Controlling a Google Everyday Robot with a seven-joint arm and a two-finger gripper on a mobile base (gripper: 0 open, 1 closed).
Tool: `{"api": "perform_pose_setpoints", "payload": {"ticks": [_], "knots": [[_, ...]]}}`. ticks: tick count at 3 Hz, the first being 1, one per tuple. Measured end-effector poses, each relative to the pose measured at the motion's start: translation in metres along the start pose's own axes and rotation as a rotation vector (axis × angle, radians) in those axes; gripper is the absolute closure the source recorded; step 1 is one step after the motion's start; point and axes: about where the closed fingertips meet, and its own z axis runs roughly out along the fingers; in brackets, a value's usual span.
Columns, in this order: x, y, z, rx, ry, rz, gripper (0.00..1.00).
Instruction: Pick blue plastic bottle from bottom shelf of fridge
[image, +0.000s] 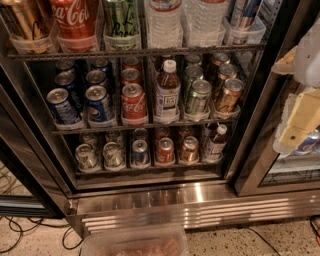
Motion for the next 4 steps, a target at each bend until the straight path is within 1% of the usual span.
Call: {"api": "perform_pose_setpoints", "payload": {"ticks": [1, 2, 3, 4], "knots": [[0.000, 0.000, 0.000, 0.000, 0.000, 0.000, 0.00], [0.004, 0.007, 0.015, 0.022, -0.031, 0.047, 0.00], [0.014, 0.031, 0.052, 0.035, -0.102, 0.154, 0.00], [0.025, 0.057, 0.092, 0.033, -0.205, 0.261, 0.00]]}}
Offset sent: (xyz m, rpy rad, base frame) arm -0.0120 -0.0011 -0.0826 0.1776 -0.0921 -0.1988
